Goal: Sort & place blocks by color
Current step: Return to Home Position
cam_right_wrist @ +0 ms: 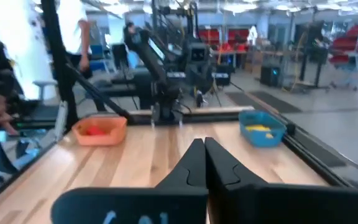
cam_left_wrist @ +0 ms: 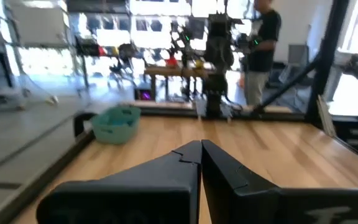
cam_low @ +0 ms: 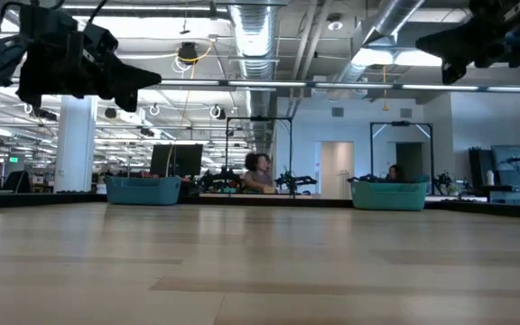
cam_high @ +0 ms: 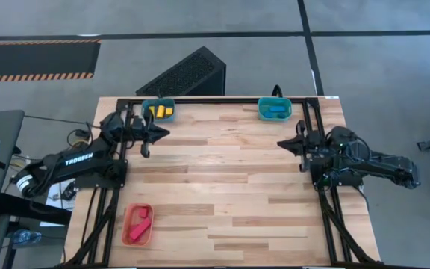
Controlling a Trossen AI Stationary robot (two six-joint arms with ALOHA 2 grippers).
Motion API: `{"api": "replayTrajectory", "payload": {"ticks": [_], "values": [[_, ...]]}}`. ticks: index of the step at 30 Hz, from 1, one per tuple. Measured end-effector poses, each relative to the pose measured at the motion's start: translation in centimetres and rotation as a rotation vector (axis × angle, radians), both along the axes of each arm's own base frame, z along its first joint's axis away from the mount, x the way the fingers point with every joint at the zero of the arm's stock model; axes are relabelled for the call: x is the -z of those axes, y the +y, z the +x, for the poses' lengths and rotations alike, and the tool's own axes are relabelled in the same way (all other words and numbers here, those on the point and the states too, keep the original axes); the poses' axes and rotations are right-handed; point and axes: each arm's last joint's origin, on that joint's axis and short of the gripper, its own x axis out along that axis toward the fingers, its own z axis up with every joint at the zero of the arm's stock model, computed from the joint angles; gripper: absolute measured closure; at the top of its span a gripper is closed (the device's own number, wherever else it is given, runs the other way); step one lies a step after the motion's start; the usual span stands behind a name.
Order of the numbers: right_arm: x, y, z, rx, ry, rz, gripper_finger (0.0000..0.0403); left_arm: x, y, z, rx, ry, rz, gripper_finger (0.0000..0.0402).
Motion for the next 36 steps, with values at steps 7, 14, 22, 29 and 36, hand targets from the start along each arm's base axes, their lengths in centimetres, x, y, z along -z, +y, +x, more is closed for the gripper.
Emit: {"api": "replayTrajectory", "payload": {"ticks": [7, 14, 22, 29, 36], "values": [[0.6, 0.2, 0.3, -0.051, -0.037, 0.037, 0.0391, 0.7, -0.7, -0.5, -0.04, -0.046, 0.028, 0.0401], [3.8, 0.3, 0.9, -0.077, -0.091, 0.131, 0.0397, 1.8, -2.0, -0.9, -0.041, -0.068, -0.02, 0.0401], [4.2, 0.1, 0.8, -0.062, -0.088, 0.153, 0.0394, 1.1, -2.9, -1.1, -0.041, -0.127, -0.033, 0.0401], [3.2, -0.1, -0.2, -0.048, -0.178, 0.072, 0.0399, 0.2, -3.3, -2.0, -0.06, -0.196, -0.013, 0.0401], [3.8, -0.1, -0.6, -0.02, -0.14, -0.006, 0.0399, 0.0, -3.8, -2.6, -0.066, -0.213, -0.017, 0.0401]]}}
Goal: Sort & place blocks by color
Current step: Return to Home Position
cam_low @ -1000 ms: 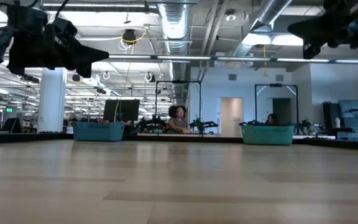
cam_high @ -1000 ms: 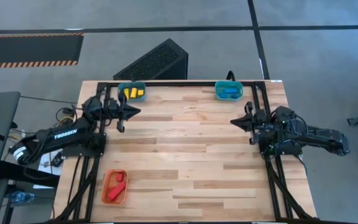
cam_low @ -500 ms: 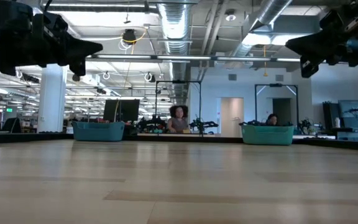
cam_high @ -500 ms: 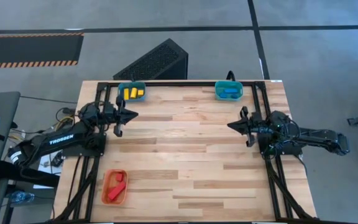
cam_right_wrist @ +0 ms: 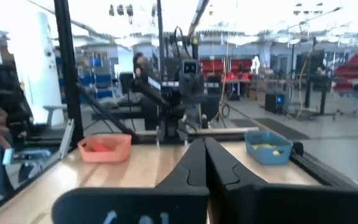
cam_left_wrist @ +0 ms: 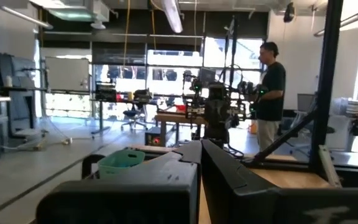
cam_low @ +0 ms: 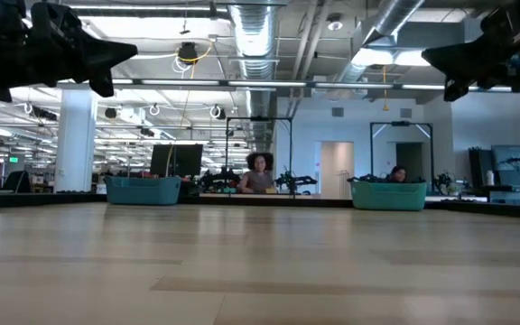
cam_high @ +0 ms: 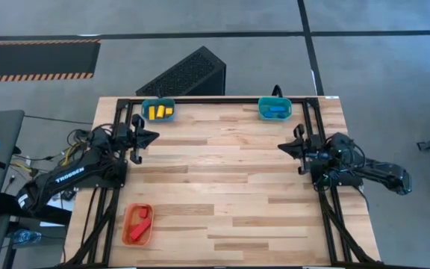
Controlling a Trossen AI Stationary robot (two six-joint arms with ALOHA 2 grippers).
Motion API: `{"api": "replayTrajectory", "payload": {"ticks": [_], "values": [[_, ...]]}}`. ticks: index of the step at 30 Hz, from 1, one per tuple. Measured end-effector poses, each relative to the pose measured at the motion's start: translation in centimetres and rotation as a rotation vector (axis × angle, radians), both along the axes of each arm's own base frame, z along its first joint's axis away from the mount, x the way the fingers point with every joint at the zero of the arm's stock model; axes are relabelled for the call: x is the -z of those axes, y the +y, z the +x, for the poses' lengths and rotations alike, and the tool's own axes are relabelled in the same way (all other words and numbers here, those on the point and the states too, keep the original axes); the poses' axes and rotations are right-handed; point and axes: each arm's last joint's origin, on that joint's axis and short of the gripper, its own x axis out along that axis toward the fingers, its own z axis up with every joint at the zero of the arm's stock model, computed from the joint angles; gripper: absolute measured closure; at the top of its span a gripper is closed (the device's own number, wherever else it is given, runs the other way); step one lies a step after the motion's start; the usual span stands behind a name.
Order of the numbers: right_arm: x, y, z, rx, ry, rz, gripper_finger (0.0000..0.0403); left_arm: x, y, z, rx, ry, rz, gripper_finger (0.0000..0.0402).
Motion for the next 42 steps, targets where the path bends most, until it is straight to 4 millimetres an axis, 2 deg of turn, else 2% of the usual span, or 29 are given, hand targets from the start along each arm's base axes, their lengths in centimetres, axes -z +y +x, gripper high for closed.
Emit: {"api": "replayTrajectory", "payload": {"ticks": [3, 9, 17, 22, 25, 29, 32, 36, 42], "values": [[0.6, -0.1, 0.2, 0.004, -0.015, 0.025, 0.0399, 0.1, -0.1, 0.0, -0.03, 0.004, -0.003, 0.0401], [0.0, 0.2, 0.1, -0.016, -0.076, 0.024, 0.04, 0.7, -0.7, 0.5, -0.019, 0.06, 0.002, 0.0401], [0.0, 0.3, 0.1, -0.024, -0.081, 0.02, 0.0393, 0.4, -1.4, 0.9, -0.109, 0.017, 0.027, 0.0401], [0.0, 0.1, 0.0, -0.008, -0.08, 0.02, 0.0398, 0.2, -2.1, 1.1, -0.042, -0.014, -0.007, 0.0401], [0.1, 0.2, 0.1, -0.031, -0.072, 0.035, 0.04, 0.4, -2.5, 1.3, -0.014, 0.014, -0.001, 0.0401], [0.3, 0.8, 0.2, -0.175, -0.038, 0.121, 0.0399, 1.2, -2.8, 1.6, -0.013, 0.086, -0.031, 0.0401], [0.4, 1.4, 0.3, -0.247, -0.021, 0.151, 0.04, 1.4, -2.9, 1.7, -0.081, 0.107, -0.036, 0.0401], [0.4, 1.8, 0.4, -0.262, -0.025, 0.106, 0.0399, 1.3, -2.7, 1.6, -0.202, 0.104, -0.002, 0.0401], [0.5, 1.9, 0.4, -0.266, -0.021, 0.098, 0.0394, 2.9, -2.8, 1.6, -0.154, 0.257, -0.074, 0.0401]]}}
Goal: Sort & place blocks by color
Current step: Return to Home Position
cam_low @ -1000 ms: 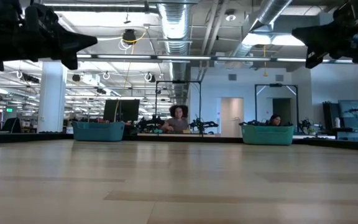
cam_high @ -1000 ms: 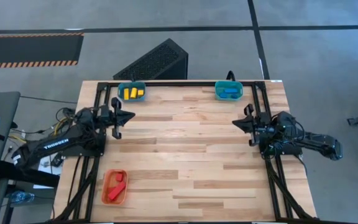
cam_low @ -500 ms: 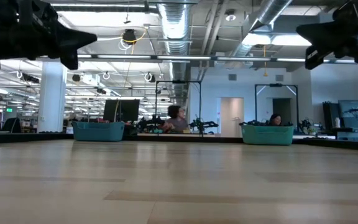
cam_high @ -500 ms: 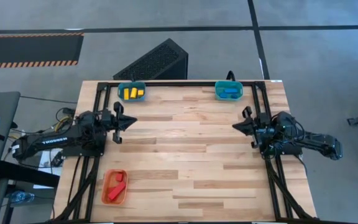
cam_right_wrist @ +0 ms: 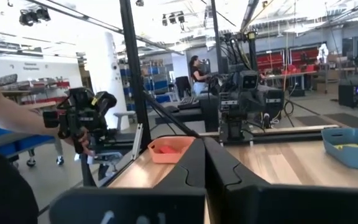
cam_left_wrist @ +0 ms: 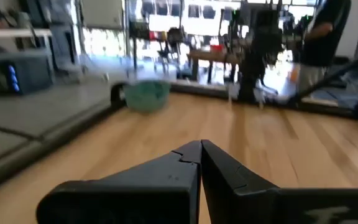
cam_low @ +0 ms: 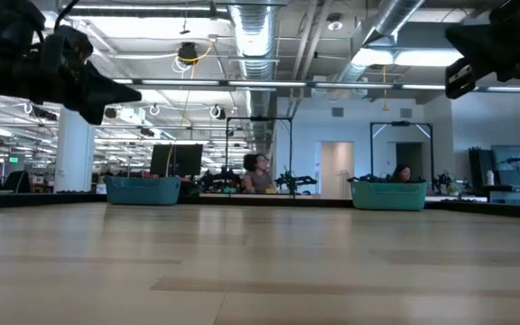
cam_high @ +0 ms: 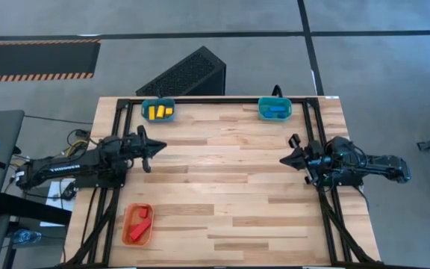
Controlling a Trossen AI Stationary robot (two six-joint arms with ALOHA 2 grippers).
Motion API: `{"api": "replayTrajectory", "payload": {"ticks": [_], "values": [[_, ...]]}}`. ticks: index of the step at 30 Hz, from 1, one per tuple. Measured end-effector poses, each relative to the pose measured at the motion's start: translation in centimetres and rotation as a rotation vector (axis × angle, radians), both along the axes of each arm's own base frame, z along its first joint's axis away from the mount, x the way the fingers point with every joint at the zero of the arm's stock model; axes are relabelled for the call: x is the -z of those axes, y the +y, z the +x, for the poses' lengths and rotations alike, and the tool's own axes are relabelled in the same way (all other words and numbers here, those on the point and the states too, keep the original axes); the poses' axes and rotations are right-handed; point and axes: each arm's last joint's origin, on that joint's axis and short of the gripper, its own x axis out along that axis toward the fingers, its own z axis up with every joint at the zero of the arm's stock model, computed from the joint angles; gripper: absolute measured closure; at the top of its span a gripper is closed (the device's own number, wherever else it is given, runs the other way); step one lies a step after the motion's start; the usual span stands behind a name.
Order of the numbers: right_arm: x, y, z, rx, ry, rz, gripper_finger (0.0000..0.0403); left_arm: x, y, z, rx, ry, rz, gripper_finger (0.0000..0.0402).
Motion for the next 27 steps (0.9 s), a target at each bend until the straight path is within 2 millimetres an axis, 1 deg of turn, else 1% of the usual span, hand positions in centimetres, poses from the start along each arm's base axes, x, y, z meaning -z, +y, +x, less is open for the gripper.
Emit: {"api": "replayTrajectory", "payload": {"ticks": [2, 4, 7, 10, 12, 14, 16, 19, 23, 27], "values": [[0.1, 0.0, 0.0, -0.001, 0.012, 0.002, 0.0396, 0.2, -0.1, -0.1, 0.0, 0.016, -0.03, 0.0401], [0.3, 0.0, 0.1, -0.003, 0.027, 0.004, 0.0398, -0.4, -0.1, -0.3, -0.011, -0.054, -0.045, 0.0401], [0.3, 0.0, 0.1, -0.014, 0.034, 0.003, 0.0398, -1.6, -0.2, -0.9, -0.006, -0.17, -0.006, 0.0401], [0.4, 0.1, 0.1, -0.032, 0.04, -0.001, 0.0395, -1.8, -0.4, -1.5, -0.024, -0.185, 0.015, 0.0401], [0.5, 0.1, 0.1, -0.034, 0.054, 0.0, 0.0394, -1.6, -0.4, -1.8, -0.038, -0.208, -0.015, 0.0401], [0.6, 0.1, 0.1, -0.032, 0.056, -0.024, 0.0394, -1.2, -0.4, -1.6, -0.035, -0.173, -0.057, 0.0401], [0.7, 0.2, 0.1, -0.029, 0.055, -0.063, 0.0396, -1.2, -0.5, -1.5, -0.021, -0.17, -0.057, 0.0401], [0.9, 0.2, 0.2, -0.017, 0.062, -0.121, 0.0398, -1.5, -0.8, -1.5, 0.002, -0.189, -0.026, 0.0401], [0.9, 0.0, 0.2, 0.009, 0.065, -0.139, 0.0395, -1.7, -1.2, -1.4, 0.079, -0.201, 0.017, 0.0401], [0.9, -0.1, 0.2, 0.038, 0.046, -0.211, 0.0393, -1.7, -1.3, -1.4, 0.064, -0.204, 0.016, 0.0401]]}}
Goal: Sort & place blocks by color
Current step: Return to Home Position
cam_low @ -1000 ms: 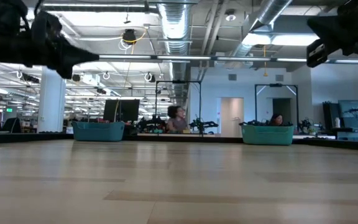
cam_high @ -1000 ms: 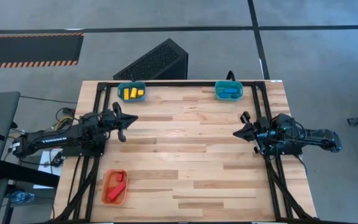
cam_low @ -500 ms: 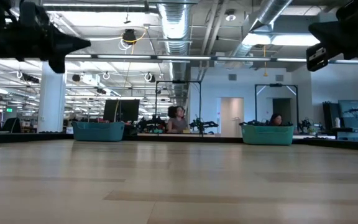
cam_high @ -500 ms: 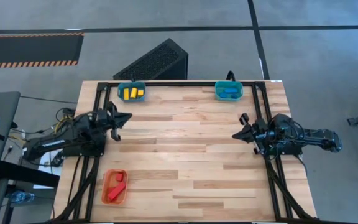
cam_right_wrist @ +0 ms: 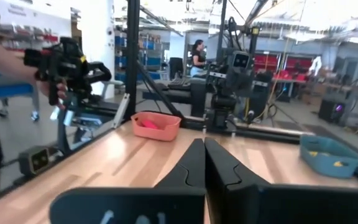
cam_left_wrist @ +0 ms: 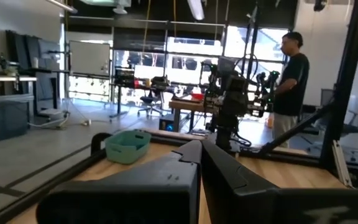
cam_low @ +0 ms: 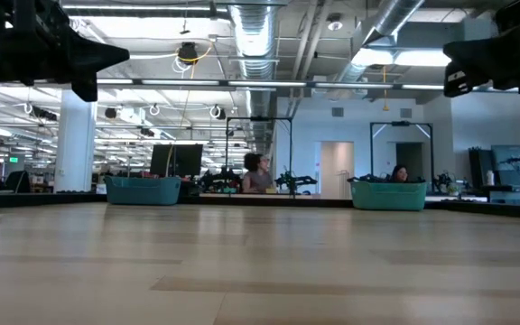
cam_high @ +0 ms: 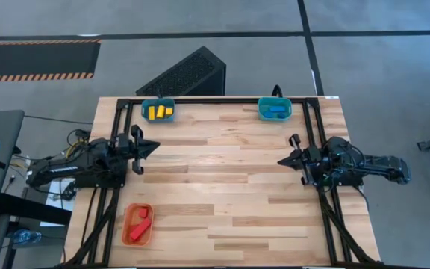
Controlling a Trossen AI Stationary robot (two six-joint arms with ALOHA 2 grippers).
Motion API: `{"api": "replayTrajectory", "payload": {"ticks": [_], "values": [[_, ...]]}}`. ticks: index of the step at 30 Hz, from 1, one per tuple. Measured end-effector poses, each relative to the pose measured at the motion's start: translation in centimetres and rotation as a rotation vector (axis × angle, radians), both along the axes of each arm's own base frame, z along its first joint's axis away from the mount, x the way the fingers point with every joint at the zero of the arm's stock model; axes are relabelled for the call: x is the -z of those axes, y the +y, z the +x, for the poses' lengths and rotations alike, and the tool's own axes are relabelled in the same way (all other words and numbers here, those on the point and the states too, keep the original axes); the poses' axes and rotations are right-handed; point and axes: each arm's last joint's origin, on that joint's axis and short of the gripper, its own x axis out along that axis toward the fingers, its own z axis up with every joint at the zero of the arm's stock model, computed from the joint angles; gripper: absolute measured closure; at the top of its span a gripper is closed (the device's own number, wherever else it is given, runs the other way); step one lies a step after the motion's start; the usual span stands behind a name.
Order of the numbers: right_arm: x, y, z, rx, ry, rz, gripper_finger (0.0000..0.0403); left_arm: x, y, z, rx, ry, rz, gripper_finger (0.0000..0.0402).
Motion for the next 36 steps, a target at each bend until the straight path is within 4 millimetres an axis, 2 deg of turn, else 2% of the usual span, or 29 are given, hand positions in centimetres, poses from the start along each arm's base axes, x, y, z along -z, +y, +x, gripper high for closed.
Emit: {"api": "replayTrajectory", "payload": {"ticks": [7, 12, 17, 29, 36], "values": [[0.0, -0.1, 0.0, 0.017, -0.013, -0.051, 0.0394, -0.4, 0.0, -0.1, -0.007, -0.042, 0.02, 0.0401], [-0.2, 0.4, 0.0, -0.055, -0.02, 0.013, 0.0395, -1.1, -0.2, -0.2, 0.035, -0.11, 0.04, 0.0401], [0.2, 1.2, 0.0, -0.171, 0.008, -0.037, 0.0393, -0.2, -0.4, 0.0, 0.131, -0.012, 0.043, 0.0401], [0.7, 1.2, 0.1, -0.135, 0.052, -0.067, 0.0391, 1.6, -0.3, 0.2, 0.087, 0.171, 0.005, 0.0401], [0.7, 1.2, 0.1, -0.15, 0.104, 0.101, 0.0388, 0.6, -0.2, 0.1, 0.065, 0.064, 0.009, 0.0401]]}}
